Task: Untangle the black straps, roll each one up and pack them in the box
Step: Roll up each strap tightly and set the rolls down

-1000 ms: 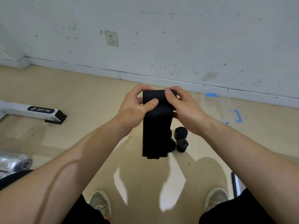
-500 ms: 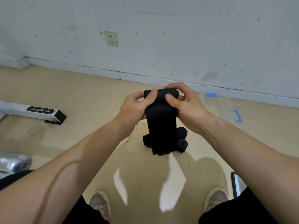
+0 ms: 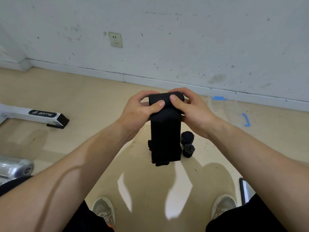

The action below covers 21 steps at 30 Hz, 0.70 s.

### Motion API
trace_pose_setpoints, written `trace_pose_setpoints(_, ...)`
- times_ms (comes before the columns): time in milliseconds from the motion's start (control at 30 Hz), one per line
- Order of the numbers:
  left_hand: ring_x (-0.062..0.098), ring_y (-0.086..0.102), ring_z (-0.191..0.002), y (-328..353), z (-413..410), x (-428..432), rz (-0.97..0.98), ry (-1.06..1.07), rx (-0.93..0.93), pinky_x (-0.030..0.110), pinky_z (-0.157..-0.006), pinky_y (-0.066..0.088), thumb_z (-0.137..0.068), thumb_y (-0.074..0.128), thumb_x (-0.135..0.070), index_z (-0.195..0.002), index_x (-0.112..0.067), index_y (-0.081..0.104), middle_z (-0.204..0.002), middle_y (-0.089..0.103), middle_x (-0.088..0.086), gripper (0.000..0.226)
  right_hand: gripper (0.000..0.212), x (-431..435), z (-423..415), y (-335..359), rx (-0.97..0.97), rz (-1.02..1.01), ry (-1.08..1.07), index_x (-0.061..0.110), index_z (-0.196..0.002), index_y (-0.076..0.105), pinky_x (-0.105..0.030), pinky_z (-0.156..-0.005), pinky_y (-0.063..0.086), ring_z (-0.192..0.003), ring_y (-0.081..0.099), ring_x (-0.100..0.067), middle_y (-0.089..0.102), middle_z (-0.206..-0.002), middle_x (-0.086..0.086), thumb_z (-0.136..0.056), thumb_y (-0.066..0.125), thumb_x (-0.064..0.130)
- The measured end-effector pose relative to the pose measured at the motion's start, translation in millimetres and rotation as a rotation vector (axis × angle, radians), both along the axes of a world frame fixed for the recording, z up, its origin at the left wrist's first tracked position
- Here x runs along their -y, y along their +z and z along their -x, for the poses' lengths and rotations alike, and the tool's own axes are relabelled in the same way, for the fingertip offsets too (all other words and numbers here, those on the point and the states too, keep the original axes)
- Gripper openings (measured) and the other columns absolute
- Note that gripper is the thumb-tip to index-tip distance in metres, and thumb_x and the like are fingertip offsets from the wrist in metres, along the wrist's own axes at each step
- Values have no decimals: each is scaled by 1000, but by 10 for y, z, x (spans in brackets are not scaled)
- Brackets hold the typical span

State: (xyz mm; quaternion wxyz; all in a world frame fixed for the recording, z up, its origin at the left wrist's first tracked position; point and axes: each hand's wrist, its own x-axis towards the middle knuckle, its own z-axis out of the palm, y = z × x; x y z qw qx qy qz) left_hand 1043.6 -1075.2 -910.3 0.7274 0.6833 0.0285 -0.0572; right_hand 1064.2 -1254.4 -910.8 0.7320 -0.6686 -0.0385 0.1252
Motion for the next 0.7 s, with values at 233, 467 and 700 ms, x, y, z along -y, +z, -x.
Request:
trace_pose_setpoints(233,31,73,-110,-81,18,20,64,-70,-91,36,-98,58,-98,69,-20,-128,-1,65,-116,75,17,35,25,27,2,-1,16,-27,-24,16,-116,63,-32,-74,56,-84,69,-22,69,-98,-11,-95,67,4)
trace_pose_setpoints(467,31,70,-116,-144,131,274,213,-8,-194,40,-93,58,-95,62,-41,-138,-8,56,-128,71,15,54,25,-91,130,-28,-62,-78,-45,20,-124,52,-39,-80,60,-92,67,-24,63,-111,-8,-102,56,10)
trace_pose_setpoints(700,32,70,-117,-69,135,271,292,-66,-273,43,-99,56,-102,51,-52,-132,-10,66,-128,71,17,54,29,-84,135,26,-51,-8,20,23,-130,45,-36,-82,59,-91,66,-18,60,-111,-4,-104,52,11)
